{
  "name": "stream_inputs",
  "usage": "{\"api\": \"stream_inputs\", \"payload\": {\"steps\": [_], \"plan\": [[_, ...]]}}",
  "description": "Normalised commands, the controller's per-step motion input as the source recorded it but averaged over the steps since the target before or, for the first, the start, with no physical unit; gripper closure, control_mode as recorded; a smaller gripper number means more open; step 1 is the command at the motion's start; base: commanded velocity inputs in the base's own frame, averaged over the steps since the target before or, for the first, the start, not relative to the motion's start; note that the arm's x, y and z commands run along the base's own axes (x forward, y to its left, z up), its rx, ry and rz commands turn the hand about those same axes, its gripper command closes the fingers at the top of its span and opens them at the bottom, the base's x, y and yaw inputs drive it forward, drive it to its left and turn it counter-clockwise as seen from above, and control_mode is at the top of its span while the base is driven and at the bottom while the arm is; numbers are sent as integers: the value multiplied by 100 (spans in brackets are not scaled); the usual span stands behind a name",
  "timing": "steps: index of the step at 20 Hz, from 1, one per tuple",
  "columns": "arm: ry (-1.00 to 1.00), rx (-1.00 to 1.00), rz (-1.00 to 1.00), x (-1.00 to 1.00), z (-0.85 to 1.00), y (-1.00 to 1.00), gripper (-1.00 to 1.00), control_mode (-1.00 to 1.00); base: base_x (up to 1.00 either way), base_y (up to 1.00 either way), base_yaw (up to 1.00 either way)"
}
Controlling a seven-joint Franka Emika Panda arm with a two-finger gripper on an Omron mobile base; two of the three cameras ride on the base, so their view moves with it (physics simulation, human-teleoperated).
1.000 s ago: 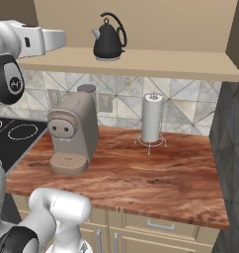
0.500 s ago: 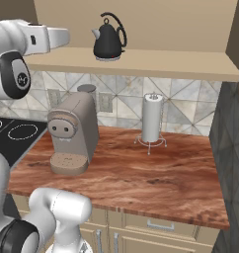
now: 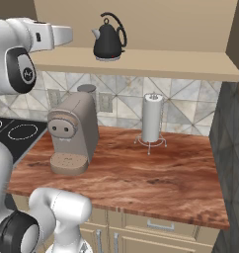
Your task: Open the cabinet, pick the kettle from the cabinet, and place it in the sink.
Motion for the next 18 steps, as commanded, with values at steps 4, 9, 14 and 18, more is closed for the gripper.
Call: {"api": "stream_inputs", "payload": {"steps": [4, 9, 14, 18], "plan": [[0, 0, -4, 21, -4, 1, -100, -100, 0, 0, 0], [0, 0, -4, 18, -7, 4, -100, -100, 0, 0, 0], [0, 0, -3, 22, -4, 3, -100, -100, 0, 0, 0], [0, 0, -2, 21, 0, 0, -100, -100, 0, 0, 0]]}}
